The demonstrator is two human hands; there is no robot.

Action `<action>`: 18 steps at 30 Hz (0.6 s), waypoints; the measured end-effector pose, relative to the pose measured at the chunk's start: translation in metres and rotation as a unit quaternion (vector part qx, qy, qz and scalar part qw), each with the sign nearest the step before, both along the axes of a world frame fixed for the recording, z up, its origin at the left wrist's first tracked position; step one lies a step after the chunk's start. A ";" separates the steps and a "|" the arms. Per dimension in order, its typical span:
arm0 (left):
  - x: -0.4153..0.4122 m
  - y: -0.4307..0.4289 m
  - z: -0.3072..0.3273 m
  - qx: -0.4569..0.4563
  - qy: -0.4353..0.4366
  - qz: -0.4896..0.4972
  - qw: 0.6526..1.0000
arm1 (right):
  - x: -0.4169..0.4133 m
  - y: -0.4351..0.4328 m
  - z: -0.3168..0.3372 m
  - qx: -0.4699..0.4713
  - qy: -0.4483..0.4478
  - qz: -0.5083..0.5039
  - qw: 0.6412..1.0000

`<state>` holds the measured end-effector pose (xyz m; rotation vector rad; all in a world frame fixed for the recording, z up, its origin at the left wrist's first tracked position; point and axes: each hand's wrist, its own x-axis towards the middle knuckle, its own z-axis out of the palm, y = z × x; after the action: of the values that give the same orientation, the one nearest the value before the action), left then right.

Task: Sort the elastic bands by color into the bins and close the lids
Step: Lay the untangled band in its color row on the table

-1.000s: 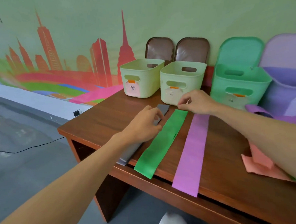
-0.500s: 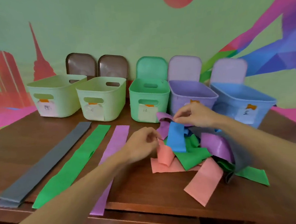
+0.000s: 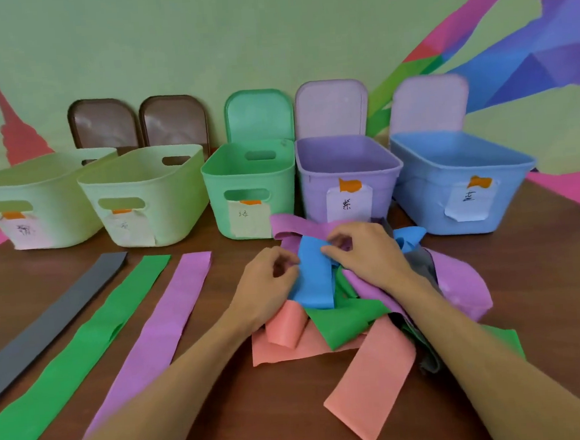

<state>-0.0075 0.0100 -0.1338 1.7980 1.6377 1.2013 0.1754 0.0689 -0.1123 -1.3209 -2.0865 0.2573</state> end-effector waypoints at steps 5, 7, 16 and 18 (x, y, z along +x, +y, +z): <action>0.001 0.003 -0.003 -0.002 -0.011 0.003 1.000 | 0.003 0.004 0.000 -0.004 0.006 0.012 1.000; 0.001 0.003 -0.003 -0.005 -0.018 0.001 1.000 | 0.003 0.001 0.001 0.000 -0.002 0.022 1.000; -0.001 0.000 -0.001 -0.006 -0.069 -0.034 0.997 | 0.005 -0.001 0.010 0.035 0.140 0.023 0.989; 0.000 -0.001 -0.001 -0.008 -0.045 -0.058 0.997 | 0.009 0.000 0.013 0.025 0.222 0.018 0.974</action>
<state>-0.0074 0.0089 -0.1346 1.7769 1.4682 1.1969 0.1845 0.0689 -0.0992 -1.0774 -1.7259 0.4666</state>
